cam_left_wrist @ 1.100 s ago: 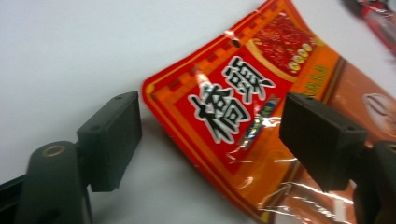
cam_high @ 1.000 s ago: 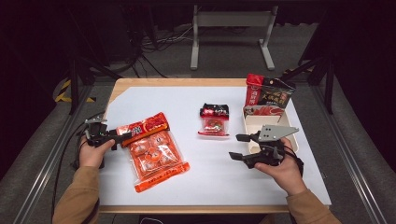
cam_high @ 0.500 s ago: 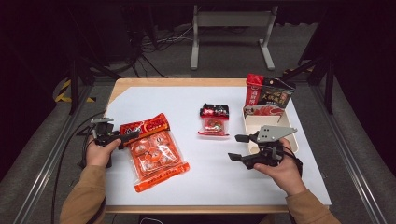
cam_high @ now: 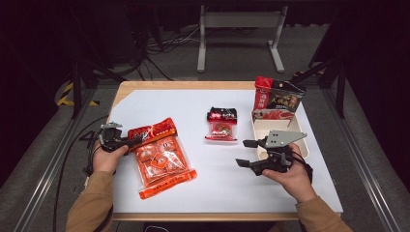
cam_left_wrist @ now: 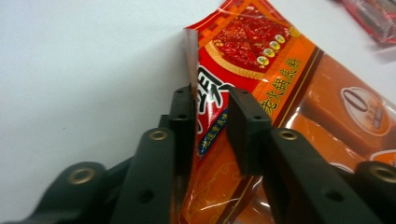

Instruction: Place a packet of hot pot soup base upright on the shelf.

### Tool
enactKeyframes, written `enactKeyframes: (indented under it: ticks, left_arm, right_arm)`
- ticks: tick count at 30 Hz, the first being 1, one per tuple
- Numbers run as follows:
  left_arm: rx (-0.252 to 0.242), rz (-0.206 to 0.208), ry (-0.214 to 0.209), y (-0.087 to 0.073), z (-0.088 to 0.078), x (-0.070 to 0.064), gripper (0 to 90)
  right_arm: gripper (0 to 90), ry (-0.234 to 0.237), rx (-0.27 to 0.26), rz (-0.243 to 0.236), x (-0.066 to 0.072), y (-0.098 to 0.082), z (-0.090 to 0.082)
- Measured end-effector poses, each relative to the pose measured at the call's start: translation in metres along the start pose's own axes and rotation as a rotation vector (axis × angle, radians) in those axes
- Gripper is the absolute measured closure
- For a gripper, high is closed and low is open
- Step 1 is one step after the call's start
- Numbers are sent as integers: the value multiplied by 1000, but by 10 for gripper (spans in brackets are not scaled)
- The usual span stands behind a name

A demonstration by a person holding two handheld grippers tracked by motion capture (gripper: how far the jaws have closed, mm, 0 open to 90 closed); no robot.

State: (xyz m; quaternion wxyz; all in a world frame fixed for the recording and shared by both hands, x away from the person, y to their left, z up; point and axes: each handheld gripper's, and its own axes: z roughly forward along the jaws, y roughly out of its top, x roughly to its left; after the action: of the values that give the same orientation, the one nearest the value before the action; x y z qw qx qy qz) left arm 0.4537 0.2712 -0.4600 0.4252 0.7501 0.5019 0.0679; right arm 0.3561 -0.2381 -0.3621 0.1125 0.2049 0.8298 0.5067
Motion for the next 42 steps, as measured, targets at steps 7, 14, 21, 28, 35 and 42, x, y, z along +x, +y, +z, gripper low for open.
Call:
enactKeyframes:
  ticks: [7, 14, 21, 28, 35, 42]
  left_arm:
    - [-33, 19, 13, 0, -7, 0, 899]
    - [-77, 35, -3, 4, -17, -6, 899]
    - [-139, 71, -19, 13, -36, -21, 900]
    - [-199, 102, -53, 23, -60, -40, 900]
    - [-246, 153, -87, 32, -85, -61, 900]
    - [-287, 243, -105, 39, -109, -92, 900]
  right_arm:
    - [307, -2, -2, 7, -1, -1, -1]
    - [314, -2, -4, 9, -1, -1, -1]
    - [402, 9, -18, 0, -2, -2, -2]
    - [484, 29, -38, 1, 1, -1, -4]
    - [485, 30, -55, 4, 0, -1, -6]
    - [505, 26, -51, -8, 2, 1, -7]
